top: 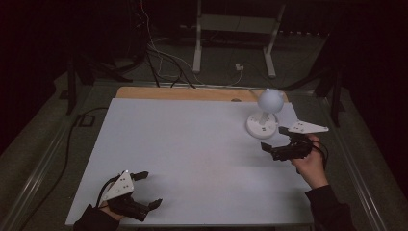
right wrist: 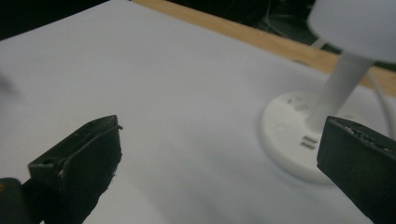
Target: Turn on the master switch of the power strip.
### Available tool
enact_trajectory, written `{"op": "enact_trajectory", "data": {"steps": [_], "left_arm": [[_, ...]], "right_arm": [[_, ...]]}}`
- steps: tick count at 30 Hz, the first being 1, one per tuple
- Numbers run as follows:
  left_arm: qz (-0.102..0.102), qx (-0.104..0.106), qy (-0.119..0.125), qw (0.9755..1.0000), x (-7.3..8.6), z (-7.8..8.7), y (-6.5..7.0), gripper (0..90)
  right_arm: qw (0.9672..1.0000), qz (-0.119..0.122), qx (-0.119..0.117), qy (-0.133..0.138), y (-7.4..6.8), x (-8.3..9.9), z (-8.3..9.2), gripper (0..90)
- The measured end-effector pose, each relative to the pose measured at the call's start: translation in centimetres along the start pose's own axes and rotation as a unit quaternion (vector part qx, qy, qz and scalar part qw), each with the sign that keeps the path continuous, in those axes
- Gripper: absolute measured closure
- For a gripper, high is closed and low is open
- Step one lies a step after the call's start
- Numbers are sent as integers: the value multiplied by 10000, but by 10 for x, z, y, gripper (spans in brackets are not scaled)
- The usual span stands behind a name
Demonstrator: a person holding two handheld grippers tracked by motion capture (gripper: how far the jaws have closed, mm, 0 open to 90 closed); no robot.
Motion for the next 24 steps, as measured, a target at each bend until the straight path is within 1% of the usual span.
{"op": "enact_trajectory", "data": {"steps": [1, 2, 3, 4, 8, 9, 10, 11, 12, 13, 14, 15, 17, 20, 22, 24], "left_arm": [[4, -4, -3, 10000, 0, 0, 0, 1], [6, -5, -2, 10000, 0, 0, 0, 1], [7, -6, -5, 10000, 0, 0, 0, 1], [3, -5, -11, 10000, 0, 0, 0, 1], [2, -1, -13, 10000, 0, 0, 0, 1], [1, -1, -13, 10000, 0, 0, 0, 1], [-5, 4, -17, 10000, 0, 0, 0, 1], [-5, 3, -12, 10000, 0, 0, 0, 1], [1, 6, -11, 10000, 0, 0, 0, 1], [1, 6, -9, 10000, 0, 0, 0, 1], [3, 5, -11, 10000, 0, 0, 0, 1], [1, 6, -8, 10000, 1, 0, 0, 1], [0, 12, -5, 10000, 0, 0, 0, 1], [5, 14, -9, 10000, 0, -1, 0, 1], [11, 15, -17, 10000, 1, -1, 0, 1], [21, 15, -8, 10000, 1, -1, 0, 1]], "right_arm": [[10000, 0, 0, 0, 0, 0, 0, 0], [10000, -16, -21, 24, 3, 0, 0, 0], [10000, 36, 13, -20, 8, -2, -1, 0], [10000, 36, 13, -20, 8, -2, -1, 0], [9992, 274, 305, 1, 16, -4, -2, 0], [9991, 295, 317, 40, 19, -5, -2, 0], [9992, 230, 305, 140, 24, -6, -2, 0], [9992, 230, 305, 140, 24, -6, -2, 0], [9988, 281, 337, 239, 29, -7, -1, 0], [9986, 271, 376, 257, 31, -7, -1, 0], [9989, 227, 299, 269, 33, -7, -1, 0], [9989, 227, 299, 269, 33, -7, -1, 0], [9983, 240, 419, 312, 37, -7, -2, 0], [9983, 222, 496, 227, 45, -6, -5, 0], [9987, 173, 467, 90, 50, -5, -8, 0], [9992, 80, 380, -17, 56, -4, -11, 0]]}}
Point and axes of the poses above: each handheld gripper's, and its own axes: z roughly backward along the jaws, x roughly out of its underside, y roughly to its right, the point moved 2 cm from there along -z, roughly forward along the jaws, and after that the axes turned 11 degrees about -x, right-handed, at the moved point
